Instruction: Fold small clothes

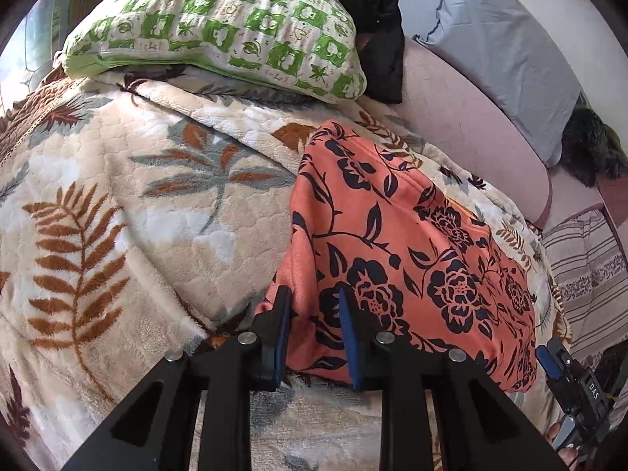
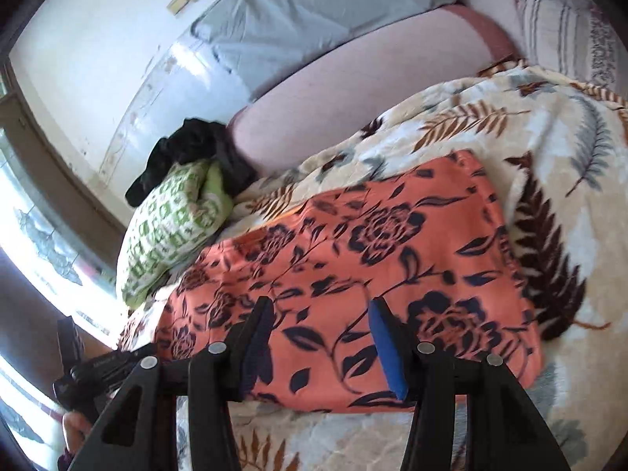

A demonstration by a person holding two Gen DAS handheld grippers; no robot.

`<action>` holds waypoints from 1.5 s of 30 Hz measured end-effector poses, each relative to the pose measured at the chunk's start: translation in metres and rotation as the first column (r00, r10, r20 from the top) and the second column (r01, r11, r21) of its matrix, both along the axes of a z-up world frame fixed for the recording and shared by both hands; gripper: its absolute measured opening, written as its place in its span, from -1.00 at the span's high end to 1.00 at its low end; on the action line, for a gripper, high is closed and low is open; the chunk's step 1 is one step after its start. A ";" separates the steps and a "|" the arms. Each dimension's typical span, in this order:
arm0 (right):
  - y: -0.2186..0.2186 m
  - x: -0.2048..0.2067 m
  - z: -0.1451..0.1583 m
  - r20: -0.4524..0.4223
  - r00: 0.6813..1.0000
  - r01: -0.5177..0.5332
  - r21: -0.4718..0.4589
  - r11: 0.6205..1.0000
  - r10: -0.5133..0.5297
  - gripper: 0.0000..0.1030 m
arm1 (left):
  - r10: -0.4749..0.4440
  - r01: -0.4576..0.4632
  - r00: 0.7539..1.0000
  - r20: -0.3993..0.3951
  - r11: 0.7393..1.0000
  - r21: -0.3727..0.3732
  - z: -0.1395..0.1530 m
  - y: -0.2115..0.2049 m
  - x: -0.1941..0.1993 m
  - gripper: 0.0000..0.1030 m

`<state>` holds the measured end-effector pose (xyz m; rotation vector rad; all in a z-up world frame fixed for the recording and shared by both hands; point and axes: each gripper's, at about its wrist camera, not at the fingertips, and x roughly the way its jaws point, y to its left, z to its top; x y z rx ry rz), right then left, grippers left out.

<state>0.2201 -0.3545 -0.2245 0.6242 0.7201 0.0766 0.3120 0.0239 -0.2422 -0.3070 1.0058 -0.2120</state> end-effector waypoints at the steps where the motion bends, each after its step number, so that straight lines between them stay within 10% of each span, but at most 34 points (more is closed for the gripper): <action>1: 0.010 0.004 -0.007 -0.022 0.999 -0.031 -0.001 1.000 0.031 -0.06 | -0.004 0.004 1.000 -0.005 0.999 0.050 -0.004 -0.005 0.001 0.48; 5: 0.040 0.026 -0.063 -0.317 0.946 -0.112 -0.143 0.983 0.062 -0.06 | 0.001 0.011 0.999 -0.048 0.967 0.256 -0.025 -0.019 0.004 0.31; 11: 0.065 0.023 -0.062 -0.297 0.954 -0.142 -0.303 0.942 0.048 -0.12 | -0.041 0.032 0.999 0.012 0.914 0.404 -0.019 -0.040 -0.004 0.20; 45: 0.061 0.025 -0.059 -0.295 0.954 -0.146 -0.302 0.942 0.053 -0.15 | -0.077 0.048 0.996 0.038 0.864 0.501 -0.025 -0.058 -0.007 0.08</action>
